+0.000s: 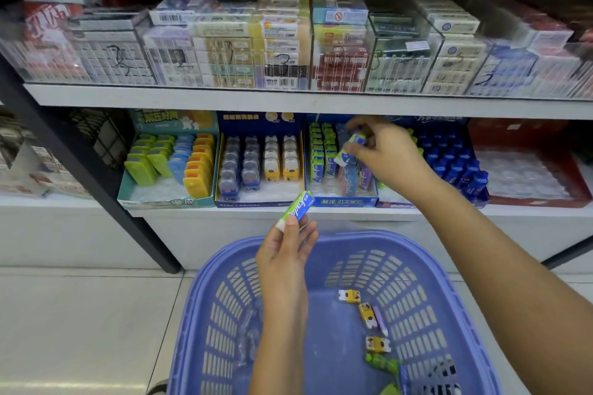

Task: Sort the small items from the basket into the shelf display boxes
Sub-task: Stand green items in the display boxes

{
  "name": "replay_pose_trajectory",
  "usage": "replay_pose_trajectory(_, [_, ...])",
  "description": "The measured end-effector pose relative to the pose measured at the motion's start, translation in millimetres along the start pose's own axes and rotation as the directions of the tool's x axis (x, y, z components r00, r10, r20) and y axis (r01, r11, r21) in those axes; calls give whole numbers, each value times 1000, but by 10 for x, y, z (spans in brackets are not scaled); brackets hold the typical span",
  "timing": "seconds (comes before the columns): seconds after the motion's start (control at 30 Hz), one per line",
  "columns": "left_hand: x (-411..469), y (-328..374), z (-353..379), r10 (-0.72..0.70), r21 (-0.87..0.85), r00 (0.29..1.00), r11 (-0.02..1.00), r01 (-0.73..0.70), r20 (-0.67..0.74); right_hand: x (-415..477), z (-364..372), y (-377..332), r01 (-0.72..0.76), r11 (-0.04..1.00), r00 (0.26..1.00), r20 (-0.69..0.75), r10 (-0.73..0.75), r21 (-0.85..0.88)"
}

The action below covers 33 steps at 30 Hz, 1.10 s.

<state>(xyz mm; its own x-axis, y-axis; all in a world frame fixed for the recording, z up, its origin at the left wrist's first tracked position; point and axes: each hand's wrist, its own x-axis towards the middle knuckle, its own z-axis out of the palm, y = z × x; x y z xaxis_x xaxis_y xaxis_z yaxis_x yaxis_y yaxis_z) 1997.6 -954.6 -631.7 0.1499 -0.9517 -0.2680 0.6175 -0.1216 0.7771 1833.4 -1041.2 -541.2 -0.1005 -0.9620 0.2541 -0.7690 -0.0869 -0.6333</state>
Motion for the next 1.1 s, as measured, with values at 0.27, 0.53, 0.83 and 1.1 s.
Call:
replay_pose_trajectory(0.27, [75, -73, -44, -4, 84, 1000, 996, 6, -25, 145, 28, 23, 48, 987, 997, 65, -38, -153])
replay_pose_trajectory(0.53, [109, -84, -65, 36, 142, 999, 989, -33, -18, 154, 124, 9, 106, 939, 970, 240, -26, -327])
replay_pose_trajectory(0.83, [110, -53, -88, 62, 206, 998, 977, -62, 9, 214, 186, 67, 36, 945, 975, 218, 38, -326])
replay_pose_trajectory(1.1, [72, -16, -60, 40, 217, 999, 975, -45, 27, 364, 343, -13, 32, 892, 952, 286, 111, -451])
